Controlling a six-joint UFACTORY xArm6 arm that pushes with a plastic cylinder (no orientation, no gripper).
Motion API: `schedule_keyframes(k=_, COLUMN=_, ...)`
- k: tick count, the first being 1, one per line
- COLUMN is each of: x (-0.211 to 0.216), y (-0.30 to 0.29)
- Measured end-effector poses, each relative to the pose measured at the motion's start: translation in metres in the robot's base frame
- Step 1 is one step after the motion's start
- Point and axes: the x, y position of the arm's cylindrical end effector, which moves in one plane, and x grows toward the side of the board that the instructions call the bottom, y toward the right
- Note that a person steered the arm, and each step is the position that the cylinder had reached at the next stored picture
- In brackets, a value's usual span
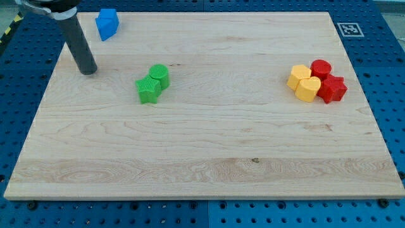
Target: Adjust the green star below the green circle
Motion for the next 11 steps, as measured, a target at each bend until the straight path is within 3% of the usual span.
schedule_keyframes(k=5, x=0.009, y=0.002)
schedule_keyframes(k=7, x=0.041, y=0.011)
schedule_keyframes(k=9, x=0.083, y=0.092)
schedule_keyframes(k=11, x=0.086, y=0.13)
